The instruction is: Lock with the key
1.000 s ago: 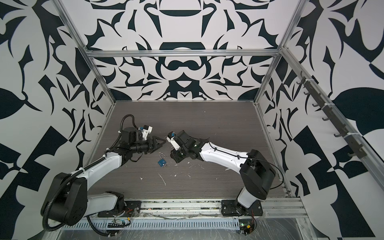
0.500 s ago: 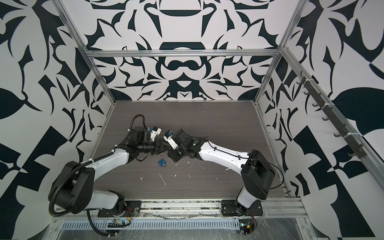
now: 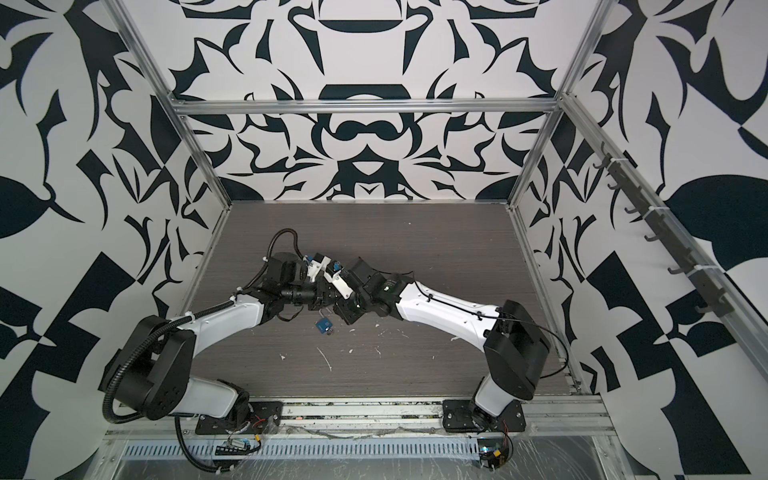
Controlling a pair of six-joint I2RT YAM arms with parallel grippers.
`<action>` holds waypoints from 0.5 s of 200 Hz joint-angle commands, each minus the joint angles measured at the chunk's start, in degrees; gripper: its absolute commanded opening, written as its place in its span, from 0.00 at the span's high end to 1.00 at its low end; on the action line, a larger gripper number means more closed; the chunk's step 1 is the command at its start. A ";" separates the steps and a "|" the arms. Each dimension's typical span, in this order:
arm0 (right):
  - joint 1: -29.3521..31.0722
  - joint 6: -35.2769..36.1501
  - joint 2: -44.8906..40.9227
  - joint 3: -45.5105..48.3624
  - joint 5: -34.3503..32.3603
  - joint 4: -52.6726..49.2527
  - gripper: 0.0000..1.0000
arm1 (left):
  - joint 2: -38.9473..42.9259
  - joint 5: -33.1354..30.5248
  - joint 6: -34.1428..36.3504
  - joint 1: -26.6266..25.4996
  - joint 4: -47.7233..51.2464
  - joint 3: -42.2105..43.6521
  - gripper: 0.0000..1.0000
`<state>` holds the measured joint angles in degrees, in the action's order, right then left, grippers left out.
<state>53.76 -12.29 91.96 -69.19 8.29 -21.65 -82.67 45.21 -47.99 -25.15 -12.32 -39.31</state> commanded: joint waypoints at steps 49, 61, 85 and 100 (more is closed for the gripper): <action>-1.45 -4.36 -4.92 1.34 -4.41 8.22 0.60 | 0.61 -1.08 -3.79 -0.16 -5.00 0.39 1.00; -2.84 -6.09 -5.31 2.37 -3.08 9.69 0.49 | 1.52 -2.13 -4.54 -0.17 -6.03 0.13 1.00; -5.09 -9.29 -7.62 5.17 -2.10 12.71 0.43 | 3.40 -4.67 -5.46 -0.15 -5.78 -1.91 1.00; -5.65 -10.31 -10.95 8.45 -2.63 16.67 0.42 | 4.35 -6.32 -5.77 -0.16 -4.74 -3.55 1.00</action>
<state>49.32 -19.07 86.37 -64.20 6.22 -12.84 -81.30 41.54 -52.36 -25.15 -16.43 -39.38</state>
